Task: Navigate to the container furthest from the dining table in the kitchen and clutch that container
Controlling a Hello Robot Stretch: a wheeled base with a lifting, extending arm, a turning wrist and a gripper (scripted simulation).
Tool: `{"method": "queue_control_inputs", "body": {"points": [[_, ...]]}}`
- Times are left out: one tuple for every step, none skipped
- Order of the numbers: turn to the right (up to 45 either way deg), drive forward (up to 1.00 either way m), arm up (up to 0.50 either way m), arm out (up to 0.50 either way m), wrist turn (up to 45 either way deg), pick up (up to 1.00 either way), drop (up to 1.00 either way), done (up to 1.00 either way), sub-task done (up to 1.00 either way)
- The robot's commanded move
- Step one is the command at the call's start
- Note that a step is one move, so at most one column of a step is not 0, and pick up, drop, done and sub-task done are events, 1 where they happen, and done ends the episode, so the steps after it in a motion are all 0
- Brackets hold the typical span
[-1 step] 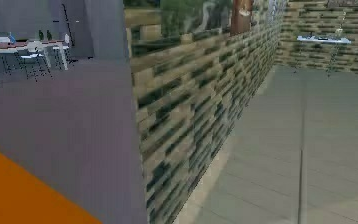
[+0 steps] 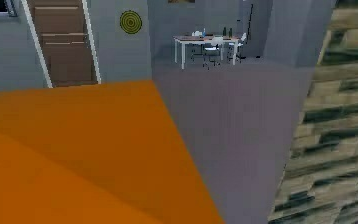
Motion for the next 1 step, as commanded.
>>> {"method": "queue_control_inputs", "body": {"points": [[-15.0, 0.00, 0.00, 0.00, 0.0, 0.00, 0.00, 0.00, 0.00]]}}
